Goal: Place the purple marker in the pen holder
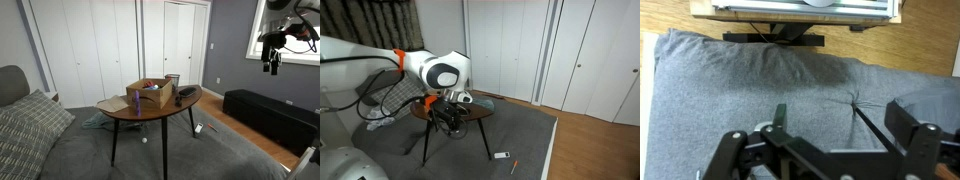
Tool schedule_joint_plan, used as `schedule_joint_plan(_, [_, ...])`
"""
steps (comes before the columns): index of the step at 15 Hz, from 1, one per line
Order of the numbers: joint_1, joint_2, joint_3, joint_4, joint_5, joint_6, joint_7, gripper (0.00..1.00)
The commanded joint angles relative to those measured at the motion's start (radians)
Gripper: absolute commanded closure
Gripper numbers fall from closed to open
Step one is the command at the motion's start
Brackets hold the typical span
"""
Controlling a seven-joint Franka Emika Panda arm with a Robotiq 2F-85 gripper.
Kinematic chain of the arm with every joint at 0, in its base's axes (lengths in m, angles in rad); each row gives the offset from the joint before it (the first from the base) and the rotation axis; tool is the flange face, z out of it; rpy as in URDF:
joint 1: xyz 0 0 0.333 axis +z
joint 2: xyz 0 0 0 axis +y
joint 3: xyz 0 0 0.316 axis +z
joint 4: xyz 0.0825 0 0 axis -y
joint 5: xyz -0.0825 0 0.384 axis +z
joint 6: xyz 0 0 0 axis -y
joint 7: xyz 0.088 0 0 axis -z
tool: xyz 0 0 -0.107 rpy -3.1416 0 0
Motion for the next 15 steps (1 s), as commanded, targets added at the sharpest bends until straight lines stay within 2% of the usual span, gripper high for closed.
schedule_joint_plan(1, [-0.02, 0.005, 0.016, 0.003, 0.007, -0.003, -0.009, 0.0])
schedule_joint_plan(9, [-0.02, 0.005, 0.016, 0.003, 0.007, -0.002, -0.009, 0.0])
schedule_joint_plan(11, [0.007, -0.001, 0.045, 0.011, 0.023, -0.012, -0.013, 0.0])
schedule_joint_plan(15, [0.112, -0.049, 0.179, 0.012, 0.082, -0.019, -0.014, 0.0])
